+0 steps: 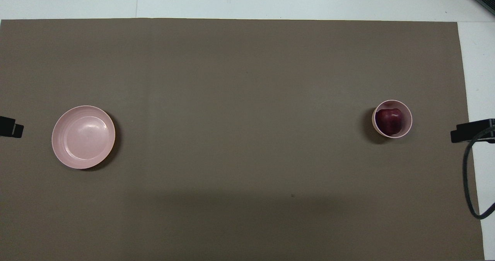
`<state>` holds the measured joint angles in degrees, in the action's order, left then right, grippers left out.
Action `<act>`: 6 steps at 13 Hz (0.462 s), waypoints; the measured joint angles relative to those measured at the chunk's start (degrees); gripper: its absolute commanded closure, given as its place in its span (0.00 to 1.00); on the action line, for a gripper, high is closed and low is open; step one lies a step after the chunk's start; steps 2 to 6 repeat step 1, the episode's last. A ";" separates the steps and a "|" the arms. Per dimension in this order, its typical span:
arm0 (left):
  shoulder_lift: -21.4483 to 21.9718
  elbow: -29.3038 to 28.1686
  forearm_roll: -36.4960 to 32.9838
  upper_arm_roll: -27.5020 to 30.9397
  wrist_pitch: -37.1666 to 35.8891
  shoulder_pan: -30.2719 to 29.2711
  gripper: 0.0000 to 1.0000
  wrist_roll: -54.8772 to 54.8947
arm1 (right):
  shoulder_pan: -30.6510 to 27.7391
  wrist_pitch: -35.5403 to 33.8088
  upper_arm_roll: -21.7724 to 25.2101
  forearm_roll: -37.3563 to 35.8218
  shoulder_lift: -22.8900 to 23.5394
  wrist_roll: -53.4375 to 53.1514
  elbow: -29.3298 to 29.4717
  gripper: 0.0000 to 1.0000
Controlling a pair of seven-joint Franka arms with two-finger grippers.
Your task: Move apple from plate to bowl
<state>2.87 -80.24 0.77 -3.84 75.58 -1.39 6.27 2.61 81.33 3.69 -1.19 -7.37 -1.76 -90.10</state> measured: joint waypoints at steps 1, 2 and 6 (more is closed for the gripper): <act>0.00 0.00 0.00 0.00 0.00 0.00 0.00 0.00 | -0.01 0.00 0.00 0.00 0.00 0.00 -0.02 0.00; 0.00 0.00 0.00 0.00 0.00 0.00 0.00 0.00 | -0.01 0.00 0.00 0.00 0.00 0.00 -0.02 0.00; 0.00 0.00 0.00 0.00 0.00 0.00 0.00 0.00 | -0.01 0.00 0.00 0.00 0.00 0.00 -0.02 0.00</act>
